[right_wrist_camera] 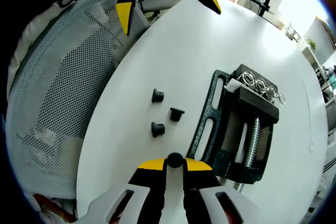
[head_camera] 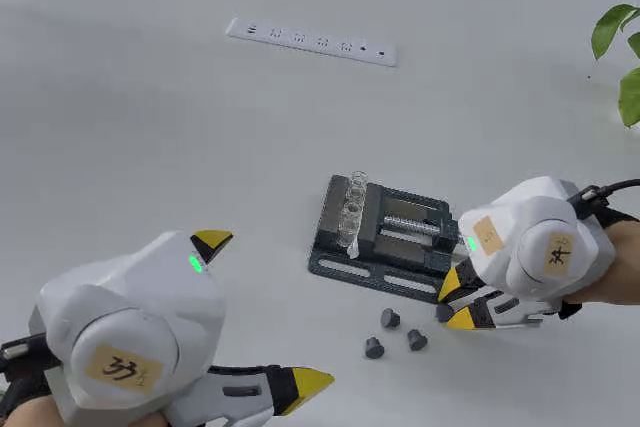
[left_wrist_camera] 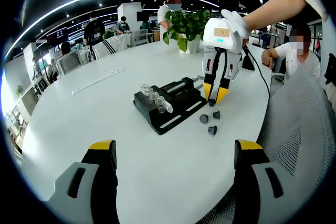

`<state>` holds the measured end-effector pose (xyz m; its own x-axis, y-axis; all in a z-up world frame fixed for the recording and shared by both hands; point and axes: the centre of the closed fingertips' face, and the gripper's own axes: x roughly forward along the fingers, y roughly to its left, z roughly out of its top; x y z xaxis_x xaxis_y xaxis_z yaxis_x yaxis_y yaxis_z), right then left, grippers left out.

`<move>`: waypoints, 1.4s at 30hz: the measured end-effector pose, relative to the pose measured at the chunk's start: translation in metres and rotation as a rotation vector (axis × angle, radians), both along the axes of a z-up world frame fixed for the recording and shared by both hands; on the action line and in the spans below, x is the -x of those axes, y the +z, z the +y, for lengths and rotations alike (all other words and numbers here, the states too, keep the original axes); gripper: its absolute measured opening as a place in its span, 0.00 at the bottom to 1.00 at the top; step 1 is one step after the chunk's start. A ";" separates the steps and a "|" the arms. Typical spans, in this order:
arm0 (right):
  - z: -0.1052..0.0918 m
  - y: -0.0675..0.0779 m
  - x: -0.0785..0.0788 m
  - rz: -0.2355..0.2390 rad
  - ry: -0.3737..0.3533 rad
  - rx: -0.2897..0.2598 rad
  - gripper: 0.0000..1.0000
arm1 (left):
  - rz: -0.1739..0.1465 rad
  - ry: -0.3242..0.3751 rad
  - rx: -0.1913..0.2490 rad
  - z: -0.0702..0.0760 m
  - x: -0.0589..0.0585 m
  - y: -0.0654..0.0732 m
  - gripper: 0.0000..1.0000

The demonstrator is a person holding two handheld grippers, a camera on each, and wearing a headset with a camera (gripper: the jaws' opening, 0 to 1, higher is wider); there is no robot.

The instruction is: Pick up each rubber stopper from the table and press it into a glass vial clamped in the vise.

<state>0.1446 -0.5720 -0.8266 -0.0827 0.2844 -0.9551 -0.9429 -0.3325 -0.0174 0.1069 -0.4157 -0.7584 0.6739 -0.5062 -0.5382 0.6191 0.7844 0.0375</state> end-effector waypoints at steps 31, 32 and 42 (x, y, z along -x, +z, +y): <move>0.046 0.070 -0.058 -0.015 0.020 -0.070 0.07 | -0.008 0.047 0.002 0.004 0.000 0.002 0.91; 0.048 0.073 -0.061 -0.019 0.028 -0.068 0.07 | -0.006 0.050 0.003 0.005 0.000 0.002 0.91; 0.082 0.093 -0.093 -0.063 0.095 -0.075 0.07 | -0.006 0.066 0.011 0.007 -0.002 0.002 0.91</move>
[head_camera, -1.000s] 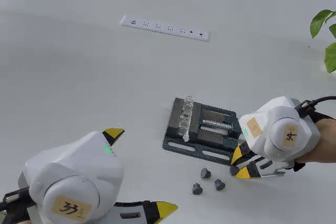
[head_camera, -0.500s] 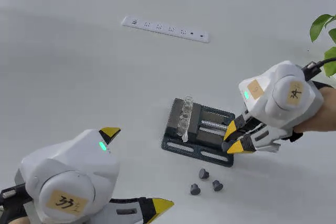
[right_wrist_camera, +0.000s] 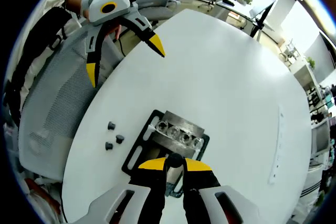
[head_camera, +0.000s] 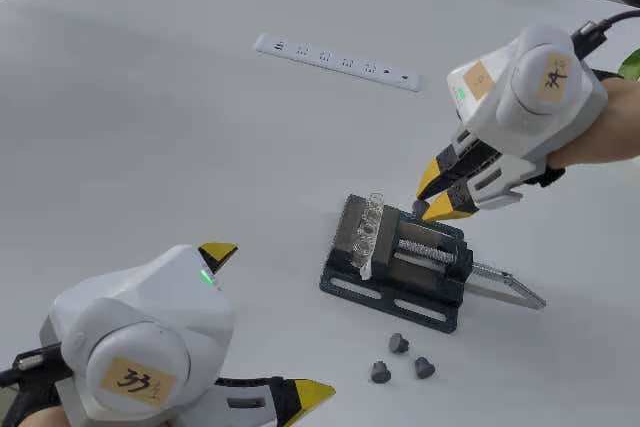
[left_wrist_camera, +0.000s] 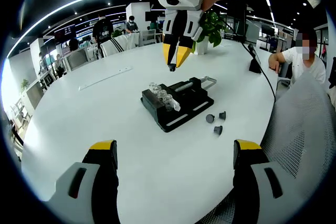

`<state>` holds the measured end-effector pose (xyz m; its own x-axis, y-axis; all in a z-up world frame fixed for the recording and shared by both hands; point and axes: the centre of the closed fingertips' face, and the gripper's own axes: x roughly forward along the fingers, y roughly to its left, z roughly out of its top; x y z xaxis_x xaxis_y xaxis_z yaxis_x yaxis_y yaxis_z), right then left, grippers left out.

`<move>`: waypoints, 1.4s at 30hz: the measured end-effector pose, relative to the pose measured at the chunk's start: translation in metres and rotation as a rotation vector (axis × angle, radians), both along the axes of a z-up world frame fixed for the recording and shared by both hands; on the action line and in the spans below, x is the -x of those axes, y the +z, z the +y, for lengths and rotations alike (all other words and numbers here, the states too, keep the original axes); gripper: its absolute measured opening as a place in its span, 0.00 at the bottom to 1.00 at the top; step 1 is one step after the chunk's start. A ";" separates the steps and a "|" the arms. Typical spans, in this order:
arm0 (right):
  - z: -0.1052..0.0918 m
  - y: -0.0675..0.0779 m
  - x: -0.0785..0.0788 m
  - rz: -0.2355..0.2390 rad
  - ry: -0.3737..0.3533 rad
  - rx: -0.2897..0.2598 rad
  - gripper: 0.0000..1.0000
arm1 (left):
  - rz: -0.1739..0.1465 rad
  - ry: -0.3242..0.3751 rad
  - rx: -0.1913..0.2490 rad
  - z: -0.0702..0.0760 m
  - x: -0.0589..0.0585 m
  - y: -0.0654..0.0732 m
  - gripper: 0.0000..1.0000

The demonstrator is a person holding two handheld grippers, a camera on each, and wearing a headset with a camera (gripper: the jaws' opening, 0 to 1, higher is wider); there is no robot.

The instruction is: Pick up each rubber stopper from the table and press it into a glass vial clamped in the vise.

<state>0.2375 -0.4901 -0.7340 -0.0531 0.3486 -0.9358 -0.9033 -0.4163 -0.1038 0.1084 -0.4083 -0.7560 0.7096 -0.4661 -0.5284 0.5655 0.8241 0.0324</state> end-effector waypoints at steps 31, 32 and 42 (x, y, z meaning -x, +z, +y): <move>0.035 -0.029 -0.022 0.038 0.089 0.080 0.07 | 0.021 0.003 -0.001 0.003 0.000 -0.006 0.91; 0.036 -0.029 -0.022 0.039 0.091 0.081 0.07 | 0.022 0.003 -0.001 0.003 0.001 -0.006 0.91; 0.035 -0.034 -0.021 0.045 0.104 0.099 0.07 | 0.031 0.002 0.001 0.002 0.001 -0.007 0.90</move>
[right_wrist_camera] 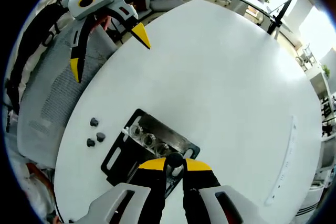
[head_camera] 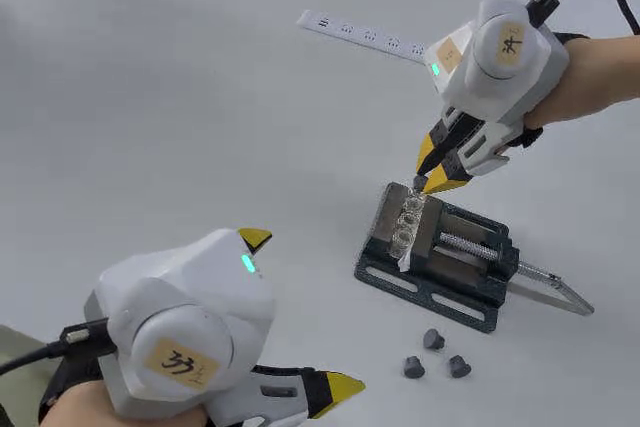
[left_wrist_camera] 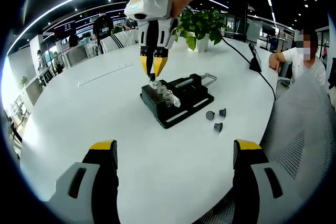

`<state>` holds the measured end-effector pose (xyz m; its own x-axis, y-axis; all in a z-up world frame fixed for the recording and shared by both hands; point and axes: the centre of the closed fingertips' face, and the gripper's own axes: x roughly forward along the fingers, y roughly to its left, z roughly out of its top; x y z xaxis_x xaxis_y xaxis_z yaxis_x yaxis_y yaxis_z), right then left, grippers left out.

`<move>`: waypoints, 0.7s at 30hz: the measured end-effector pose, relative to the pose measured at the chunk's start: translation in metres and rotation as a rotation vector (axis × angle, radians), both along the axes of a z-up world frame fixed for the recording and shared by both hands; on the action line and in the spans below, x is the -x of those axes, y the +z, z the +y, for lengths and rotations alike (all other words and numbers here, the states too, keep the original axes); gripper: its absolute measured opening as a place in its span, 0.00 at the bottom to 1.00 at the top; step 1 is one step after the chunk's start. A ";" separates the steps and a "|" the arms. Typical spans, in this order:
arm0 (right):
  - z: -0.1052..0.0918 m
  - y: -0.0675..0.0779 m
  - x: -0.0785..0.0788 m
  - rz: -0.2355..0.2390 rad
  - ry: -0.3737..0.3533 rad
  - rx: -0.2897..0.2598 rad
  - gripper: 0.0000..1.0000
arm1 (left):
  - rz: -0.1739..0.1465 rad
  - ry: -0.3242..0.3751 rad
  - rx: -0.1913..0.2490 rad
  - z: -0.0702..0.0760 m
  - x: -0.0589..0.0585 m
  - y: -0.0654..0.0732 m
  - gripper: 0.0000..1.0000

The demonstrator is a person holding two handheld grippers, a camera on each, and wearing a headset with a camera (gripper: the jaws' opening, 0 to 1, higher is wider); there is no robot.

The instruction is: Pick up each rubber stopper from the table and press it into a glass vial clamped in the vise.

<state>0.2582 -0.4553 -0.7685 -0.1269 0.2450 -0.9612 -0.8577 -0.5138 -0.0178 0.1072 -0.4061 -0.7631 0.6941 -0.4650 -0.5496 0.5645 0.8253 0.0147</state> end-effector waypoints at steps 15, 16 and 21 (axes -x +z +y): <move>-0.001 -0.001 -0.003 -0.019 0.007 0.011 0.07 | 0.004 -0.001 0.003 0.000 0.000 -0.001 0.90; -0.001 -0.001 -0.002 -0.019 0.009 0.009 0.07 | 0.005 -0.001 0.003 0.000 0.000 -0.001 0.90; 0.000 -0.002 0.000 -0.044 0.038 0.025 0.07 | 0.004 0.001 0.003 0.001 0.000 -0.001 0.90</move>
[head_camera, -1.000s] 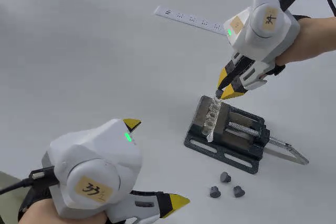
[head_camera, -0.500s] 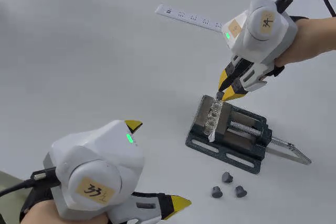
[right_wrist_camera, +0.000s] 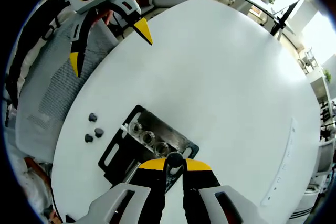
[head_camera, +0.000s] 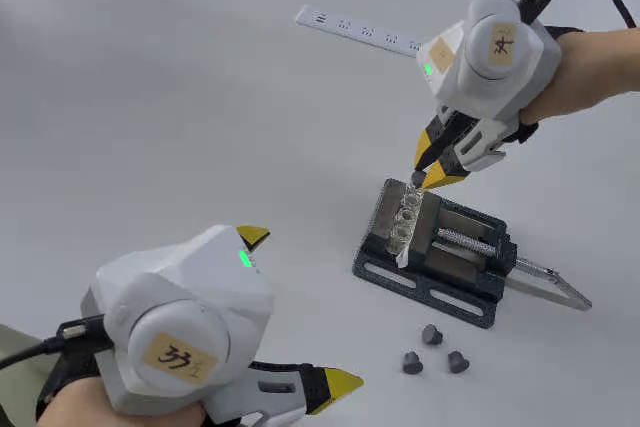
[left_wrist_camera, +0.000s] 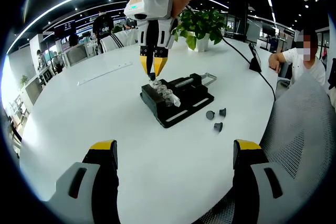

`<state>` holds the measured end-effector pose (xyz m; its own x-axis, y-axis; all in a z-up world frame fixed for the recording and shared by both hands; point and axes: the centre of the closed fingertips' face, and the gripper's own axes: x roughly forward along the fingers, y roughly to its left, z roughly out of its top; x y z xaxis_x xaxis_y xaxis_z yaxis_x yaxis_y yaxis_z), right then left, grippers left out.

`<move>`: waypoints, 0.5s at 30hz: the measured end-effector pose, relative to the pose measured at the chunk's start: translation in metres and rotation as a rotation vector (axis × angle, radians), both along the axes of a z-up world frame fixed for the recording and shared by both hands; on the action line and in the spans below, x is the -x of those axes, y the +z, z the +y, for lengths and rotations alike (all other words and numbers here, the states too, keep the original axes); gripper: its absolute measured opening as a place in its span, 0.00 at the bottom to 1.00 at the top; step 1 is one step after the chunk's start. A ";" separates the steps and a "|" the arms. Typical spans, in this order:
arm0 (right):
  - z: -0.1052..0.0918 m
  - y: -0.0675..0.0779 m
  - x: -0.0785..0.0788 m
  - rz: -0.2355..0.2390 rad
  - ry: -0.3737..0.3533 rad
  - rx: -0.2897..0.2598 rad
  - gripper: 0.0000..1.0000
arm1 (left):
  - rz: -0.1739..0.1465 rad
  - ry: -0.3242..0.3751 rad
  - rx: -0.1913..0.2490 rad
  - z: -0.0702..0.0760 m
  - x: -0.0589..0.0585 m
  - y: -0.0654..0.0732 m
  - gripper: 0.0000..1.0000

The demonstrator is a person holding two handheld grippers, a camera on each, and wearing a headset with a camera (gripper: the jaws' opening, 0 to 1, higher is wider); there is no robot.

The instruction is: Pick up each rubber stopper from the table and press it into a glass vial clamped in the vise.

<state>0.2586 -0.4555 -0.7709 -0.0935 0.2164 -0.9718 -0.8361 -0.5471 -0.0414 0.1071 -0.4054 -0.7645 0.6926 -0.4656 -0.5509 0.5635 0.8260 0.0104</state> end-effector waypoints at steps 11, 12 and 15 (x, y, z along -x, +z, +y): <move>-0.001 -0.001 -0.004 -0.001 -0.037 -0.009 0.06 | -0.003 0.004 0.000 0.001 0.000 0.000 0.90; 0.000 -0.001 -0.004 0.000 -0.047 -0.013 0.06 | -0.004 0.004 -0.001 0.001 0.000 0.000 0.90; 0.000 -0.002 -0.005 0.004 -0.085 -0.033 0.06 | -0.005 0.006 -0.001 0.001 0.000 0.001 0.90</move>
